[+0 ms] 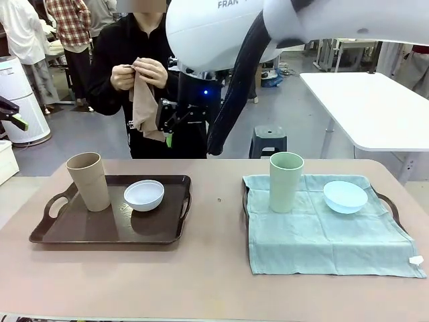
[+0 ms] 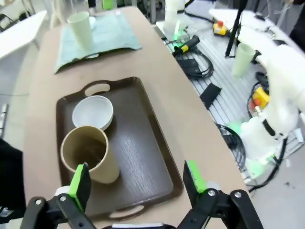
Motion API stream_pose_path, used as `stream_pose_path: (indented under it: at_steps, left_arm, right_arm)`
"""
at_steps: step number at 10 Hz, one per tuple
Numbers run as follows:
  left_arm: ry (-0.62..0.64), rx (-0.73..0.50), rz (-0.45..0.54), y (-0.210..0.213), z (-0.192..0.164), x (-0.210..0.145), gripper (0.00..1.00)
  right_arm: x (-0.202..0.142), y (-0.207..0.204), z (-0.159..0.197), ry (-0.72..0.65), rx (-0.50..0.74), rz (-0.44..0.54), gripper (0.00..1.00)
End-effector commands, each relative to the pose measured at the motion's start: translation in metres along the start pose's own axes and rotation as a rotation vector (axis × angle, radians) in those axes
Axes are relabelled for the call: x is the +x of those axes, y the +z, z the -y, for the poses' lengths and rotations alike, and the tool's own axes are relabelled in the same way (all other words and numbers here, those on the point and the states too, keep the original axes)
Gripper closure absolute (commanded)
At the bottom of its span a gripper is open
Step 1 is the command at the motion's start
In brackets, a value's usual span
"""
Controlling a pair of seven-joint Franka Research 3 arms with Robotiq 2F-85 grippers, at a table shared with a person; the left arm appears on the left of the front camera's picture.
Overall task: Set up a tray with a mat and arrange the tableware.
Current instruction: Pick up the Picnic Bowl and Reusable plastic cup from the Handle tray in front of the human's position and hold them in the air.
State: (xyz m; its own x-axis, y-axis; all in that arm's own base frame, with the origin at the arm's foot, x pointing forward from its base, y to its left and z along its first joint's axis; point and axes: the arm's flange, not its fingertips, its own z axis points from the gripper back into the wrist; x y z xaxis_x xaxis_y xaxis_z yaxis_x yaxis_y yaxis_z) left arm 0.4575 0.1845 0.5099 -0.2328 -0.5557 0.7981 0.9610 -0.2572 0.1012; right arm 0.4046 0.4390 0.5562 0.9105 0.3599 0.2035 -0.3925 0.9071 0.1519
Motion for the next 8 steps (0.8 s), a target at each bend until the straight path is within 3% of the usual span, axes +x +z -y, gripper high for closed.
stream_pose_path:
  at_steps: [1,3,5,8]
  left_arm:
    - [0.005,-0.006,0.0,-0.008,-0.004,-0.005,0.0]
    - [0.175,0.081,-0.173,-0.028,-0.031,-0.015,0.0]
    - [0.241,0.092,-0.241,-0.053,-0.051,-0.033,0.0]
    - [0.184,-0.005,-0.198,-0.07,-0.053,-0.057,0.0]
  right_arm:
    - [-0.001,-0.004,-0.006,0.009,0.008,0.002,0.0]
    - [0.019,-0.049,-0.025,0.024,-0.014,-0.004,0.0]
    - [0.044,-0.089,-0.045,0.039,-0.023,-0.033,0.0]
    - [0.07,-0.131,-0.069,0.015,-0.065,-0.037,0.0]
